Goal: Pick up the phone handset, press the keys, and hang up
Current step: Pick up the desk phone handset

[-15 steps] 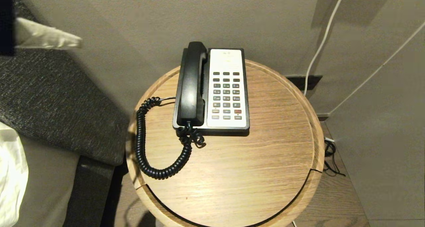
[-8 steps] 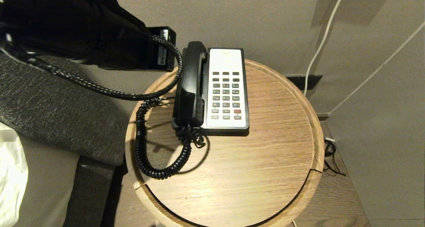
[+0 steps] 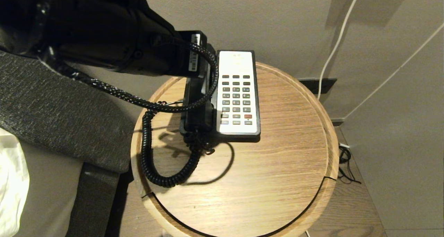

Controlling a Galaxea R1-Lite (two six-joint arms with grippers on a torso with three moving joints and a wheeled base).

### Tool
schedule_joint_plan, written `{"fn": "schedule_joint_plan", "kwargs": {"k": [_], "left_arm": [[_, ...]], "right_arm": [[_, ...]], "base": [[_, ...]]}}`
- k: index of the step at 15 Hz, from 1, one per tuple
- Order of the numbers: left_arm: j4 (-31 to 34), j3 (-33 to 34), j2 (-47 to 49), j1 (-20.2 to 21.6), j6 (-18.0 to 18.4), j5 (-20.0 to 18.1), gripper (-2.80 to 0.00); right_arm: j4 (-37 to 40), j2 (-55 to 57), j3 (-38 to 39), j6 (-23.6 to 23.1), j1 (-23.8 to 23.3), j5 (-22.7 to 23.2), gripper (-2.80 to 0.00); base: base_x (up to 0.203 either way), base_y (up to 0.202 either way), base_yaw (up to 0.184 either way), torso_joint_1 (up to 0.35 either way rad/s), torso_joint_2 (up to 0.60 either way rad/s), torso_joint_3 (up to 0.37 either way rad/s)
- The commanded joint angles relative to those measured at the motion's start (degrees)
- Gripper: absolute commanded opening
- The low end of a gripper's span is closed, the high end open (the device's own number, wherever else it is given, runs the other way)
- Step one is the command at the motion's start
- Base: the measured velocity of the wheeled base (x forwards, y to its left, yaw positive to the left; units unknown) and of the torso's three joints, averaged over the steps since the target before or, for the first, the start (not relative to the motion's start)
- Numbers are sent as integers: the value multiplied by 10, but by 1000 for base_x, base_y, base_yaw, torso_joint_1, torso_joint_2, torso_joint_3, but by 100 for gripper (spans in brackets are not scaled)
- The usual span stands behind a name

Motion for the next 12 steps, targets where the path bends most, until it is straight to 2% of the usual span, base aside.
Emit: {"fn": "schedule_joint_plan", "kwargs": {"k": [1,5,10,11,12], "left_arm": [[8,1,4,-8,-3,9,-280],[6,1,21,-9,-2,54,-280],[-2,1,21,-18,1,71,-280],[-2,1,22,-19,1,71,0],[-7,1,23,-23,-1,71,0]], "right_arm": [[0,0,0,-1,0,0,-280],[0,0,0,-1,0,0,-280],[0,0,0,-1,0,0,-280],[0,0,0,0,0,0,-280],[0,0,0,-1,0,0,-280]], "base": [[0,0,0,0,0,0],[0,0,0,0,0,0],[0,0,0,0,0,0],[0,0,0,0,0,0],[0,0,0,0,0,0]]}}
